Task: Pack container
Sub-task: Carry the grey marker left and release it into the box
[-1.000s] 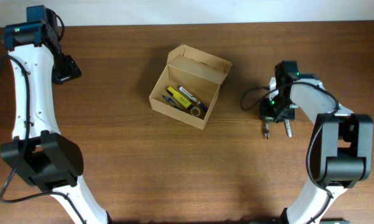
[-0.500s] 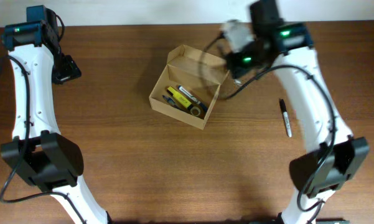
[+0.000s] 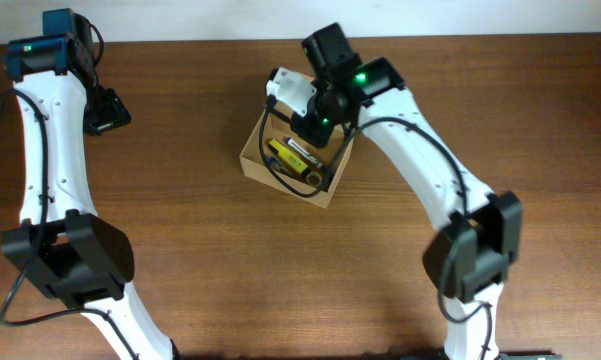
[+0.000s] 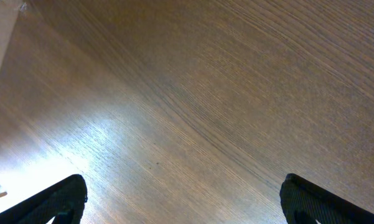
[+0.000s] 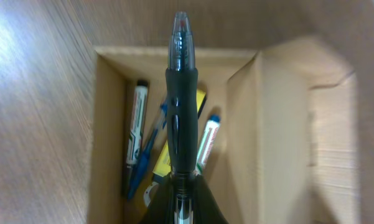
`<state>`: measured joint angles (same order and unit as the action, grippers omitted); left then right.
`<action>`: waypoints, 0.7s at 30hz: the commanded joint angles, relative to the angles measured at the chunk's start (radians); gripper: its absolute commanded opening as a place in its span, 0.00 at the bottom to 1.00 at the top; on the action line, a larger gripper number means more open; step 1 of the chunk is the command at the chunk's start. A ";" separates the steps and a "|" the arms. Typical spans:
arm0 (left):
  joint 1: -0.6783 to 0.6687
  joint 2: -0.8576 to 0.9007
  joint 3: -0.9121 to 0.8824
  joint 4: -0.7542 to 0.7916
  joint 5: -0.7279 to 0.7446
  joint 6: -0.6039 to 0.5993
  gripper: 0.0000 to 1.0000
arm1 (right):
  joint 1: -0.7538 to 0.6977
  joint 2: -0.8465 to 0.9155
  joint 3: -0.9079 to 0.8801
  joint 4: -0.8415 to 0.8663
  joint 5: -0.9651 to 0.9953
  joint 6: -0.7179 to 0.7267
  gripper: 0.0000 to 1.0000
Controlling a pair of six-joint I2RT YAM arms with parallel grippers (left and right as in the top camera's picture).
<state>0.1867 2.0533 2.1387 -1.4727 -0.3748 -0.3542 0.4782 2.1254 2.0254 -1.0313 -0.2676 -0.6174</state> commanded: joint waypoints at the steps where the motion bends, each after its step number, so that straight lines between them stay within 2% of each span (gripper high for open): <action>1: 0.008 0.009 -0.005 0.000 -0.007 0.011 1.00 | -0.002 0.082 0.008 -0.004 -0.010 0.025 0.04; 13: 0.008 0.009 -0.005 0.000 -0.007 0.011 1.00 | 0.007 0.175 0.004 -0.027 -0.013 0.077 0.04; 16: 0.008 0.009 -0.005 0.000 -0.006 0.011 1.00 | 0.007 0.175 0.005 -0.039 -0.013 0.106 0.15; 21: 0.008 0.009 -0.005 0.000 -0.007 0.011 1.00 | 0.015 0.175 0.005 -0.077 -0.010 0.114 0.15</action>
<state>0.1867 2.0533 2.1387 -1.4727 -0.3748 -0.3542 0.4789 2.2959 2.0254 -1.0973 -0.2680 -0.5220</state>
